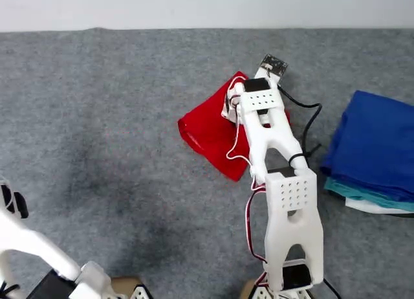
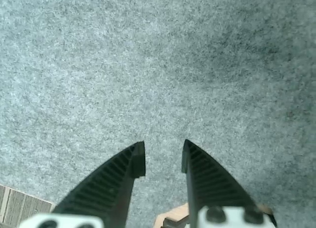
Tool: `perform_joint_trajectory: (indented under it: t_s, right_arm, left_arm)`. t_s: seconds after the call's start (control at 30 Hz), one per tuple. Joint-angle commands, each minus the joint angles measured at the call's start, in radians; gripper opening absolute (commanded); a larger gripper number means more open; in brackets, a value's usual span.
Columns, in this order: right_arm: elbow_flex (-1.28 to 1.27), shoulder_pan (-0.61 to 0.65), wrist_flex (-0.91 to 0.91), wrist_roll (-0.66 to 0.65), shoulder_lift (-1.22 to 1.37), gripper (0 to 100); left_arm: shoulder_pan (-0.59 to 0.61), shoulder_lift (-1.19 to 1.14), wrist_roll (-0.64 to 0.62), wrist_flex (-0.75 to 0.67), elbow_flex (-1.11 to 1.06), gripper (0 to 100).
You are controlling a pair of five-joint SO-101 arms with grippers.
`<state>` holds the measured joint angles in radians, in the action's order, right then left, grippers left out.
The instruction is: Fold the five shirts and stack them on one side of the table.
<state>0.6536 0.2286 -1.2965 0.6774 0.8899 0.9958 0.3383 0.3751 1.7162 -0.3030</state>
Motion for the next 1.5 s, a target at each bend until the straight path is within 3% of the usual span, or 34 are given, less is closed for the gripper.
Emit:
perform_joint_trajectory:
  t_s: [0.0,0.47,0.93,1.47]
  right_arm:
    - [0.009,-0.013,-0.056,-0.104,-0.001,0.6]
    - [0.224,-0.122,-0.499,-0.891,-0.289,0.9]
    - [0.19,-0.3,-0.499,-0.976,-0.679,0.9]
    - [0.19,-0.644,-0.495,-1.094,-0.674,0.9]
  left_arm:
    - [-0.002,0.032,0.006,0.003,0.004,13]
    - [-0.002,0.032,0.006,0.002,-0.035,13]
    - [-0.003,0.031,0.005,-0.002,-0.038,13]
    - [-0.043,0.031,0.003,-0.032,-0.05,13]
